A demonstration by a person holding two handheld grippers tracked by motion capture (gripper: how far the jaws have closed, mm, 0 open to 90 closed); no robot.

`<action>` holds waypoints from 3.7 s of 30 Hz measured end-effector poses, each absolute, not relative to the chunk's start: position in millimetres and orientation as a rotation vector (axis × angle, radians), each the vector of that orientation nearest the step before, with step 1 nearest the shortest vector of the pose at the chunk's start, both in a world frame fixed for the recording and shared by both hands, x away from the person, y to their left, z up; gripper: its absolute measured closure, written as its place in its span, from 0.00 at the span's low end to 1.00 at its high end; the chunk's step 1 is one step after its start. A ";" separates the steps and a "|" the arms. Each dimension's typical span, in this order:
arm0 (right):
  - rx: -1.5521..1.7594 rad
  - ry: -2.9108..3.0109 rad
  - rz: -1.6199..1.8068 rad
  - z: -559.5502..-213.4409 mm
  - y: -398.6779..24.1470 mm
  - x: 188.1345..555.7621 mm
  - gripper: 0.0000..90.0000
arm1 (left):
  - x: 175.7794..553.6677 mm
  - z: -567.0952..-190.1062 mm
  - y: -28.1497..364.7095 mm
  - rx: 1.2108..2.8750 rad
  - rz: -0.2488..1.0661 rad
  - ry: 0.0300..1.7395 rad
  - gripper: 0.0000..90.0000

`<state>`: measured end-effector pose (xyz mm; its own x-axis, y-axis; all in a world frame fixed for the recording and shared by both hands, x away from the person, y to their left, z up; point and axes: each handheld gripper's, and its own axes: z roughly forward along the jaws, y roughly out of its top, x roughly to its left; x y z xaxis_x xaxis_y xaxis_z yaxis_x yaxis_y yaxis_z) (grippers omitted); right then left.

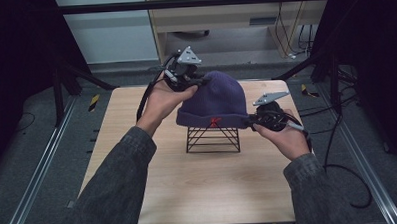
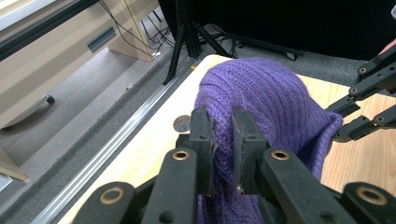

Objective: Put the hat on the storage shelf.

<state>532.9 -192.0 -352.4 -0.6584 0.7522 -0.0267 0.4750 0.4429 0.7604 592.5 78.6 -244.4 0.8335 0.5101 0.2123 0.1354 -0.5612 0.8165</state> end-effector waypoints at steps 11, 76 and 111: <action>1.046 2.335 1.055 -355.4 -193.4 532.6 0.81 | 592.1 -252.8 78.3 2.129 0.531 0.478 0.89; 1.049 2.379 0.992 -387.4 -179.7 532.9 0.79 | 580.5 -290.3 93.3 2.141 0.505 0.490 0.89; 1.066 2.406 0.960 -404.1 -176.2 533.6 0.79 | 575.5 -313.9 100.7 2.146 0.471 0.506 0.88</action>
